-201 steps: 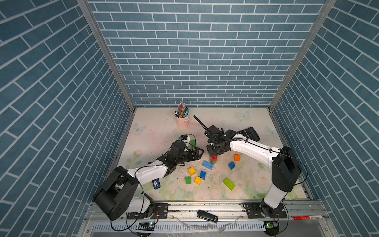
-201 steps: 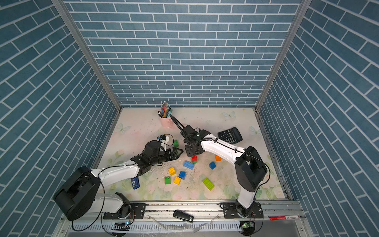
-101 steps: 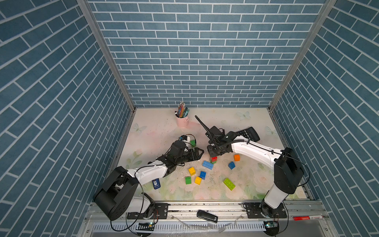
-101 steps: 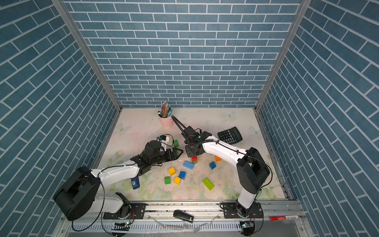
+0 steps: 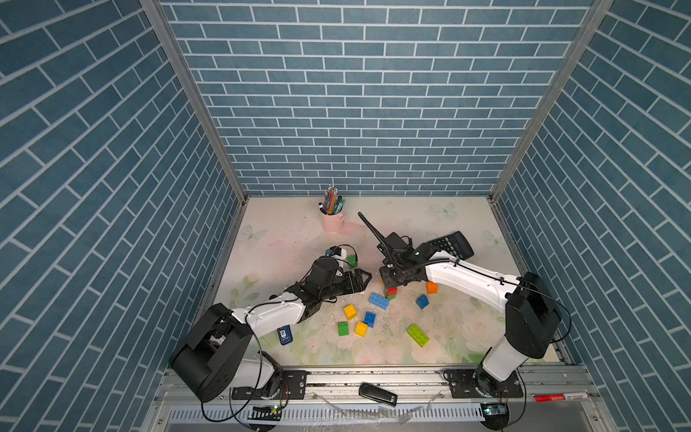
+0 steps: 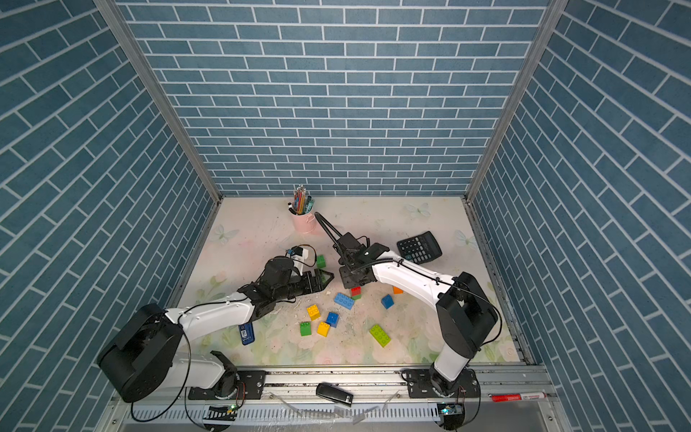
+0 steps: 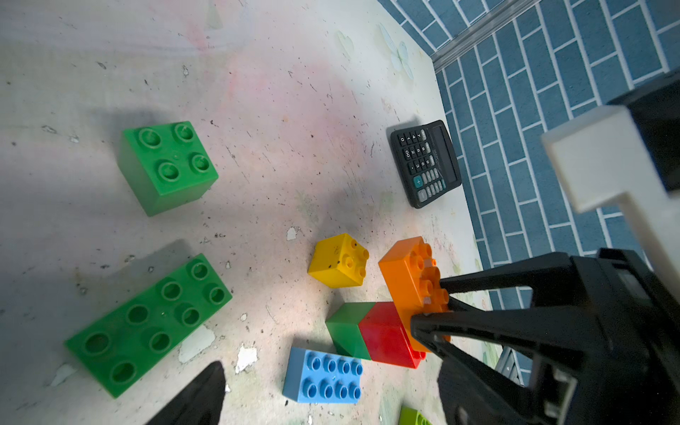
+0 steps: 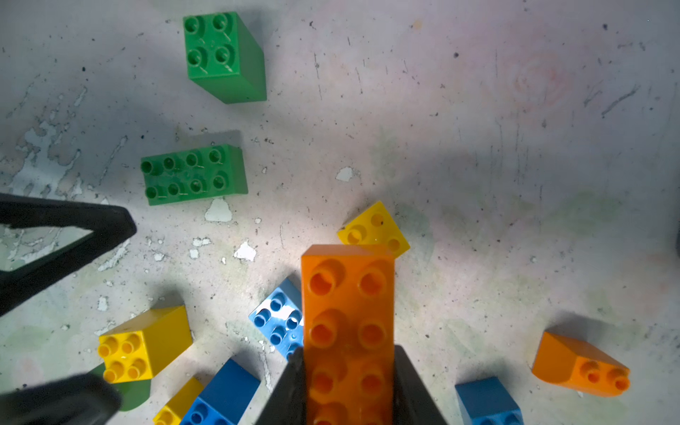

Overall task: Assemble a fork with lego
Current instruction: Assemble the lego brick with the lego brick.

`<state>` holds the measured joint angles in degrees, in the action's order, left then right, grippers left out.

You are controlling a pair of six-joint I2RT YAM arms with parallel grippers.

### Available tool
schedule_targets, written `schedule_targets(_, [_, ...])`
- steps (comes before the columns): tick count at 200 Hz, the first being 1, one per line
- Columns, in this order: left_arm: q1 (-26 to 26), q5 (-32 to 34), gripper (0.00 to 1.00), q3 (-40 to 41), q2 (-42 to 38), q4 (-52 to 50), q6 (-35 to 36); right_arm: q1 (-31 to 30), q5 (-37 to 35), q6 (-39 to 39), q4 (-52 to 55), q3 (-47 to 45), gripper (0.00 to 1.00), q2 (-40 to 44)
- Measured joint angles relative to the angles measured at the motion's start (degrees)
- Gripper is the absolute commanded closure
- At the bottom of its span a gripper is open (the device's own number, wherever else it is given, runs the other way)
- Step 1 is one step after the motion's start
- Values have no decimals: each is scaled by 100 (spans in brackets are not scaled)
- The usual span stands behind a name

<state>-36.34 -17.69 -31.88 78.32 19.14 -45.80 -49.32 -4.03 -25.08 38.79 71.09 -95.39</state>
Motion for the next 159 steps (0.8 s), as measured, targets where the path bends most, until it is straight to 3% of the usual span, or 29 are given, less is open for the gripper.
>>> schedule_targets(95, [0,7,8,0,-140,-162,85,74,444,850,-505,-330,100,199])
schedule_targets(159, [0,55,8,-2,-162,-310,192,48,256,341,164,-52,100,111])
